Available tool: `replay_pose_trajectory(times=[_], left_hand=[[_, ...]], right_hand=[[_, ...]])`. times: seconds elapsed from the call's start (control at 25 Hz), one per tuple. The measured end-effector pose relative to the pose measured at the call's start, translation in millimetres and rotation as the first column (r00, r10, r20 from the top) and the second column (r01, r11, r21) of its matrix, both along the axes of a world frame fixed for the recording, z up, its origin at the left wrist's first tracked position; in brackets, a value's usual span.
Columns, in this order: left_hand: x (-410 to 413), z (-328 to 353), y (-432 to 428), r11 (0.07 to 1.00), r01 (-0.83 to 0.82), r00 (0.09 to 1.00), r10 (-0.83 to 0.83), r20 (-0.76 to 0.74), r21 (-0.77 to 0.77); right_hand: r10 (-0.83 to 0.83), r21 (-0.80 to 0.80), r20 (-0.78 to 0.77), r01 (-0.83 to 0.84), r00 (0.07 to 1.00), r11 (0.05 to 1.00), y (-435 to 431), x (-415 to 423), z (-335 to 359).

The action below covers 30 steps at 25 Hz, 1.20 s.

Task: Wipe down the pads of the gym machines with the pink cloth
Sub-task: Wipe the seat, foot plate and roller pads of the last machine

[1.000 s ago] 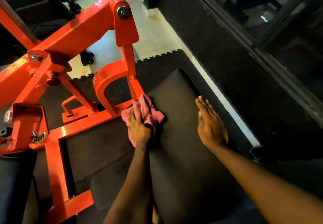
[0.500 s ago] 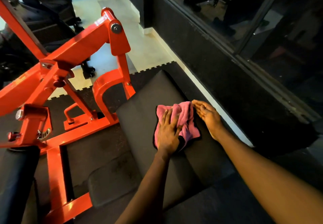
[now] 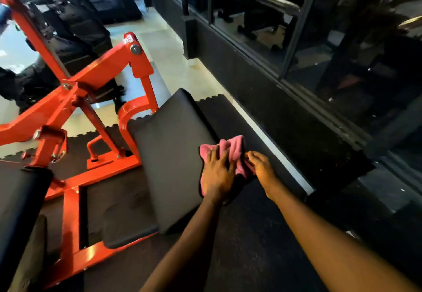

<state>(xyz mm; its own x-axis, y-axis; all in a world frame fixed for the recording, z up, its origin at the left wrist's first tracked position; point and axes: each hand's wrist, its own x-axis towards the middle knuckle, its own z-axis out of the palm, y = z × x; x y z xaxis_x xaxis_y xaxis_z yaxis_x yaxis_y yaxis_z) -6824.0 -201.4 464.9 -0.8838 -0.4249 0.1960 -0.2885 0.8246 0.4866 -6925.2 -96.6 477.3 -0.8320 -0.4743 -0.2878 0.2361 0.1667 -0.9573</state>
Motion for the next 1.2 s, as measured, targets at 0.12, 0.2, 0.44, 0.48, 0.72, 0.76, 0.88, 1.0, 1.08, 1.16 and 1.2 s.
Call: replay_pose_trajectory(times=[0.12,0.2,0.44,0.48,0.72,0.76,0.88,1.0,1.08,1.16,1.2], left_hand=[[-12,31,8,0.963,-0.134,0.989,0.145,-0.031,0.236],[-3,25,-8,0.968,-0.123,0.99,0.134,-0.034,0.22],[22,-21,-68,0.871,-0.283,0.95,0.311,-0.004,0.402],[24,-28,-82,0.847,-0.329,0.934,0.357,0.012,0.417],[14,-67,-132,0.797,-0.451,0.892,0.421,0.166,0.402],[10,-68,-133,0.796,-0.471,0.881,0.443,0.166,0.379],[-2,-77,-127,0.772,-0.577,0.817,0.545,0.19,0.267],[-5,-82,-121,0.748,-0.613,0.79,0.591,0.164,0.254],[-7,-85,-121,0.727,-0.626,0.777,0.614,0.141,0.284],[-10,-88,-121,0.707,-0.625,0.769,0.631,0.105,0.333],[-10,-88,-120,0.697,-0.624,0.764,0.639,0.089,0.353]], right_hand=[[-0.082,0.128,-0.131,0.098,0.988,0.987,10,-10,19],[-0.048,0.217,-0.199,0.092,0.979,0.972,9,-18,17],[0.262,0.527,-0.251,-0.096,0.932,0.845,-32,22,-3],[0.388,0.591,-0.244,-0.181,0.889,0.786,-36,25,-8],[0.383,0.646,-0.381,-0.055,0.842,0.762,-65,9,-40],[0.382,0.647,-0.389,-0.046,0.838,0.761,-71,4,-42],[0.377,0.662,-0.368,-0.045,0.85,0.748,-92,-13,-45],[0.348,0.654,-0.397,-0.005,0.849,0.757,-120,-28,-40],[0.306,0.556,-0.41,-0.031,0.859,0.83,-158,-50,-36],[0.312,0.488,-0.351,-0.112,0.883,0.866,-204,-80,-27],[0.339,0.464,-0.321,-0.165,0.884,0.87,-223,-91,-22]])
